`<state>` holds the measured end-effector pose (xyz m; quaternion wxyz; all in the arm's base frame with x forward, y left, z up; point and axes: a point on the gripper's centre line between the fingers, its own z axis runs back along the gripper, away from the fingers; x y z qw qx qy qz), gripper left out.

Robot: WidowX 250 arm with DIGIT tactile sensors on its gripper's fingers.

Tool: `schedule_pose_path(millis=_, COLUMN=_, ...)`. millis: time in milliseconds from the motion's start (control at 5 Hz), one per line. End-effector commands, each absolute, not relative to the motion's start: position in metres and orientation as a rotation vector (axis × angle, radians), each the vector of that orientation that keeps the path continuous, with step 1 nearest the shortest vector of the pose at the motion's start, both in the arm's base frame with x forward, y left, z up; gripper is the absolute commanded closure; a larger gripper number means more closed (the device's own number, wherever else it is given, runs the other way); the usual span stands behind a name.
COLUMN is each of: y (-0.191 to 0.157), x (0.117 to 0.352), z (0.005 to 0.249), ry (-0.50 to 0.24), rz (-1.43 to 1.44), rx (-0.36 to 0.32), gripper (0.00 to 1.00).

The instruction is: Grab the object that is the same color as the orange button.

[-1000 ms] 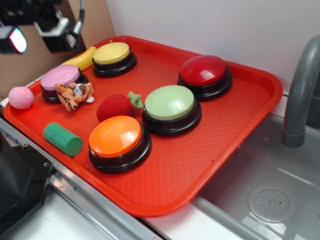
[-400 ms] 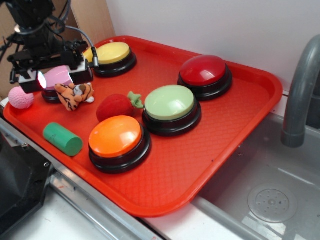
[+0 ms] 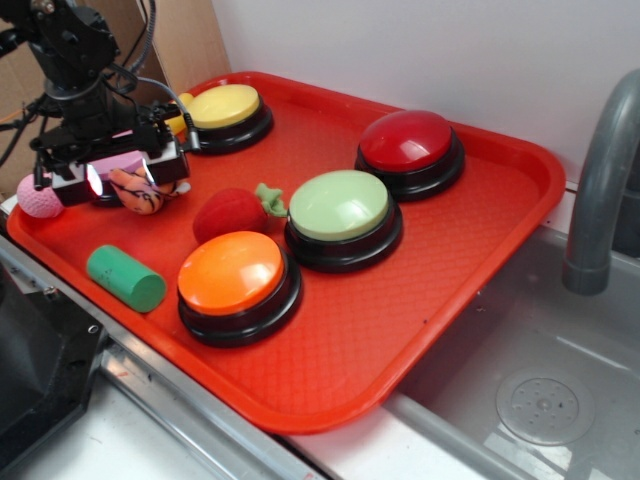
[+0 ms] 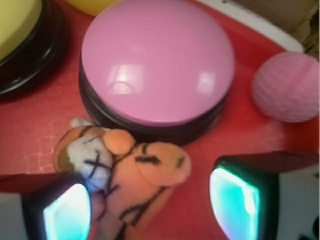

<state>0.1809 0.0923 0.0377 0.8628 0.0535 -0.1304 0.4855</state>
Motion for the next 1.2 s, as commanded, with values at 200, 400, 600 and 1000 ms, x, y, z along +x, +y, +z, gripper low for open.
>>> schedule_pose_path(millis=200, y=0.104, x=0.172, z=0.014, ry=-0.24, rz=1.041, rx=0.014, gripper=0.0)
schedule_pose_path(millis=400, y=0.105, x=0.174, z=0.012, ry=-0.228, rz=1.023, rx=0.019, gripper=0.21)
schedule_pose_path(millis=600, y=0.102, x=0.177, z=0.016, ry=-0.234, rz=0.975, rx=-0.004, gripper=1.0)
schedule_pose_path(millis=1000, y=0.089, x=0.191, z=0.047, ry=-0.189, rz=0.746, rx=0.086, gripper=1.0)
